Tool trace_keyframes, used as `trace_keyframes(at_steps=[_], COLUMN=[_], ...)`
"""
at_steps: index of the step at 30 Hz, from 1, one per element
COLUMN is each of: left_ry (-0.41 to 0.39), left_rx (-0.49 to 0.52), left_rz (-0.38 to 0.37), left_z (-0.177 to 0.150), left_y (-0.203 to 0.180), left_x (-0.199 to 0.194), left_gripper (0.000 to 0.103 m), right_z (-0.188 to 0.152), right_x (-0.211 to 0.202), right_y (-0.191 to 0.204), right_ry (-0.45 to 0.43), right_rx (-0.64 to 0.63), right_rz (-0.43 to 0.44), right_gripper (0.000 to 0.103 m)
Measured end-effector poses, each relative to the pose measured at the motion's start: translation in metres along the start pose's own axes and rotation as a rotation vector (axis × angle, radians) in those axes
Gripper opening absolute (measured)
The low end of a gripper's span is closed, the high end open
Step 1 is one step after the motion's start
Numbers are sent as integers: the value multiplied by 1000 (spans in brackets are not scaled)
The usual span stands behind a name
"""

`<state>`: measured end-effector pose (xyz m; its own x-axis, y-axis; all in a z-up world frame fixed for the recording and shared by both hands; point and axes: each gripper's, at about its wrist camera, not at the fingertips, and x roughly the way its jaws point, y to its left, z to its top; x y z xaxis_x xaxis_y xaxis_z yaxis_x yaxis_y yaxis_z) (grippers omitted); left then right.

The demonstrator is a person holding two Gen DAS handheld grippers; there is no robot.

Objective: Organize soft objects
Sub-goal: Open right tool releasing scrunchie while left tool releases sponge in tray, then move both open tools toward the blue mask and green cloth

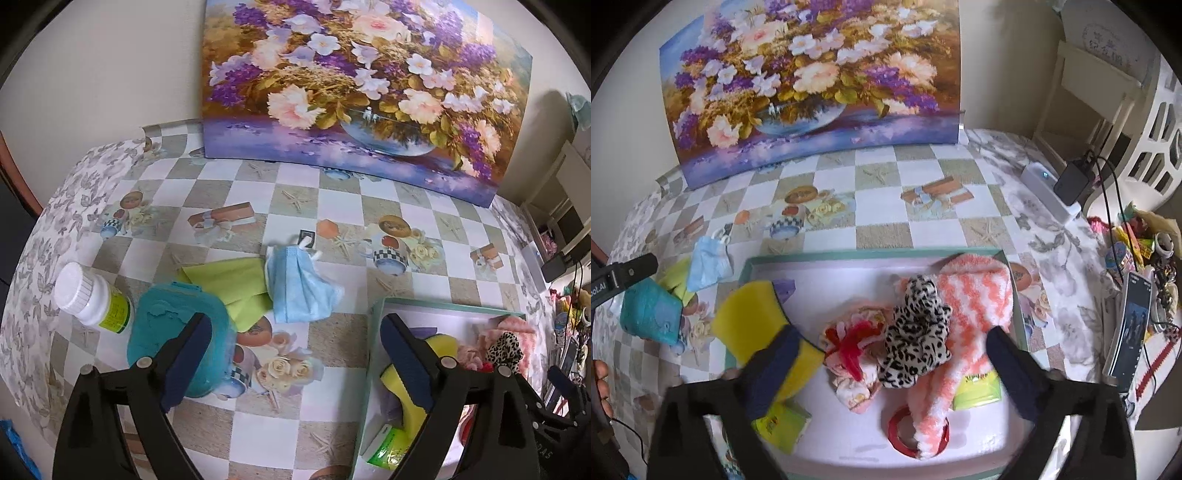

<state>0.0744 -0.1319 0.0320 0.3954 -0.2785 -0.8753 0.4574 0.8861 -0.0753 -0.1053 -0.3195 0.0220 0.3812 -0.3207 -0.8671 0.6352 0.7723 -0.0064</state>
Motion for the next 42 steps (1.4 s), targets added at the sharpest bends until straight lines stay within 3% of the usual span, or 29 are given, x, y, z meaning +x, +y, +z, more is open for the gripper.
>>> trace_keyframes(at_steps=[7, 13, 17, 21, 26, 31, 35, 38, 42], left_ry=[-74, -89, -64, 34, 74, 196, 283, 360, 414], left_rx=[-57, -120, -93, -74, 12, 48, 106, 114, 195], left_rz=[15, 17, -62, -112, 17, -26, 6, -41, 5], left_z=[14, 21, 34, 49, 66, 72, 72, 72, 74], left_y=[43, 75, 78, 90, 98, 99, 92, 90, 82], left_x=[-15, -15, -7, 10, 24, 55, 84, 104, 122], left_gripper=[97, 103, 103, 103, 103, 102, 102, 102, 102], right_z=[13, 32, 42, 47, 57, 60, 61, 61, 59], right_x=[-12, -25, -20, -4, 22, 51, 70, 81, 96], right_y=[22, 69, 107, 133, 158, 176, 187, 199, 207], right_ry=[-67, -118, -100, -57, 10, 68, 103, 113, 141], right_rx=[-12, -95, -173, -220, -226, -246, -246, -283, -293], right_rz=[39, 115, 185, 195, 259, 254, 278, 273, 278], right_gripper=[103, 103, 103, 103, 103, 103, 103, 101, 95])
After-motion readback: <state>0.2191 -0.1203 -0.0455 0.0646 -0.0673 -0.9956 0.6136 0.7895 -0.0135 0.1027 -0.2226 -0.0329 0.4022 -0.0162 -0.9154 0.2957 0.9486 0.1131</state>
